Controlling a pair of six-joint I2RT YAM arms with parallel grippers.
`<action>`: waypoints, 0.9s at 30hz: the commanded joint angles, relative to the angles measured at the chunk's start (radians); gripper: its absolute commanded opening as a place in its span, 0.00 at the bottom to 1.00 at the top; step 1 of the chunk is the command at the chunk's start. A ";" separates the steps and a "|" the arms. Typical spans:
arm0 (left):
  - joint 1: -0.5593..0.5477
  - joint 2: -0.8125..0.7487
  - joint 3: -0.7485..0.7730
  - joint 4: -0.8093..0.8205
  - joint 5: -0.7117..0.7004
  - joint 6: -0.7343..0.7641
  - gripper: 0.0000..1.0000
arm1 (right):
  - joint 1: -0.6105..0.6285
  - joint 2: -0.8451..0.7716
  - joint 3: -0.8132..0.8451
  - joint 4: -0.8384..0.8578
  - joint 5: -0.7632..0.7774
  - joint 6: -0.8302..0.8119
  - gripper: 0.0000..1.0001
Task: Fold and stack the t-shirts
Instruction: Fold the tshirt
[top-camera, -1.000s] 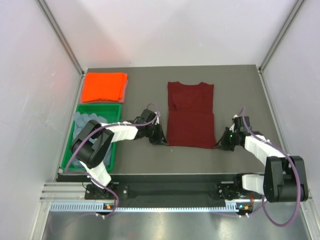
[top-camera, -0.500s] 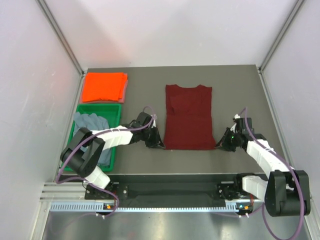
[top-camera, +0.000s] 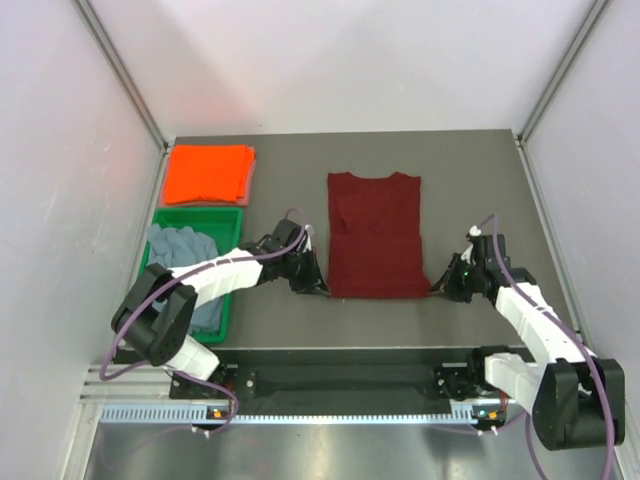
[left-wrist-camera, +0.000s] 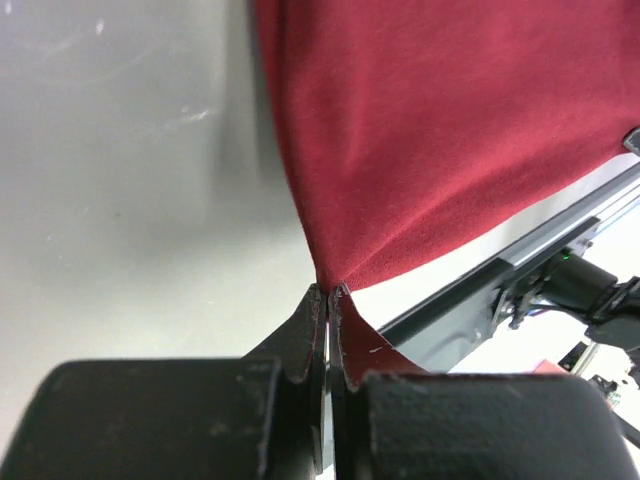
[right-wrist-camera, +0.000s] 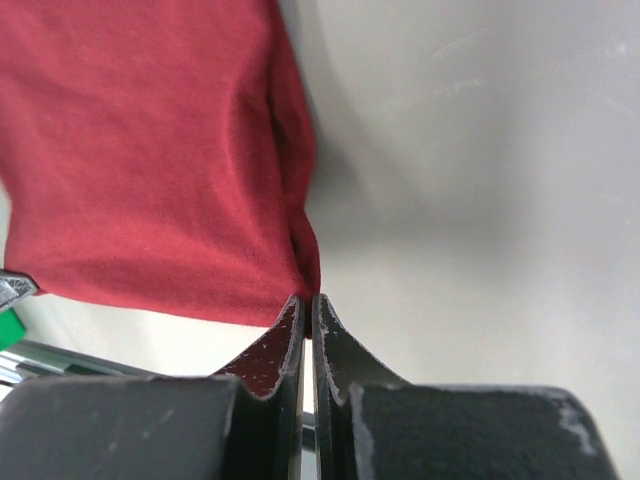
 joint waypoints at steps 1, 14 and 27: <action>0.000 -0.019 0.094 -0.100 -0.054 0.018 0.00 | 0.006 -0.019 0.096 -0.024 0.037 0.005 0.00; 0.031 0.100 0.477 -0.320 -0.173 0.139 0.00 | 0.005 0.115 0.359 -0.083 0.075 0.003 0.00; 0.161 0.339 0.851 -0.302 -0.115 0.227 0.00 | -0.001 0.464 0.760 -0.049 0.074 -0.015 0.00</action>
